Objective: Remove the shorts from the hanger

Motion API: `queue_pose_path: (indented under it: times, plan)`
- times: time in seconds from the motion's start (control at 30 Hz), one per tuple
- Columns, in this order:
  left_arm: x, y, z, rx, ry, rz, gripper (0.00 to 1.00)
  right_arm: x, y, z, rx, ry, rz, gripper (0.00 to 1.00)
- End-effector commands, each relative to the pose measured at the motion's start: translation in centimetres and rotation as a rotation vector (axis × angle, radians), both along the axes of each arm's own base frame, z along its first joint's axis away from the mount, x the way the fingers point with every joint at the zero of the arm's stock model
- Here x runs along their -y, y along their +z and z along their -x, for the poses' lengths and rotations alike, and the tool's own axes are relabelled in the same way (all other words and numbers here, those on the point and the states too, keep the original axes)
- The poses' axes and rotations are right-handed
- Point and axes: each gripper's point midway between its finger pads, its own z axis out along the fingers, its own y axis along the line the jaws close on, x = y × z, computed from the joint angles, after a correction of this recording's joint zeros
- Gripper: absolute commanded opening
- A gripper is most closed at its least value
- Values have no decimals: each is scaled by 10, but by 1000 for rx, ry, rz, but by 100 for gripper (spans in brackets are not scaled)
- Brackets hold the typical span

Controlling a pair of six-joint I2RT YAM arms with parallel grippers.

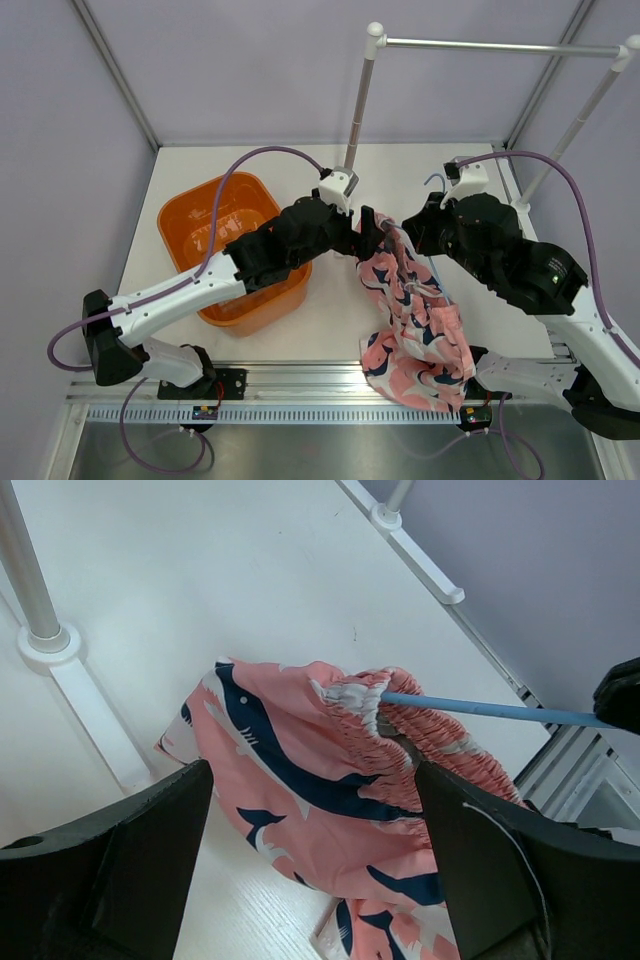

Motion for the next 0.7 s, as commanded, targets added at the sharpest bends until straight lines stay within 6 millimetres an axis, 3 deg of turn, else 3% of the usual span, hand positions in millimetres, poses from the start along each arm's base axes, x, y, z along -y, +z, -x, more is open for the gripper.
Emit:
queue_pose_path:
  times: [0.0, 0.27, 0.5, 0.6, 0.67]
  plan:
    - [10, 44, -1, 59, -9, 143, 87, 3, 11, -1, 35, -25, -29, 0]
    - [22, 30, -4, 27, -25, 109, 87, 2, 13, -1, 34, -25, -31, 0]
    - [33, 21, -8, 10, -35, 97, 80, 1, 13, -5, 24, -28, -3, 0]
    - [35, 20, -9, 9, -34, 94, 74, 1, 13, -6, 25, -33, 5, 0]
    - [35, 18, -11, 5, -24, 78, 65, 1, 14, -5, 27, -32, -1, 0]
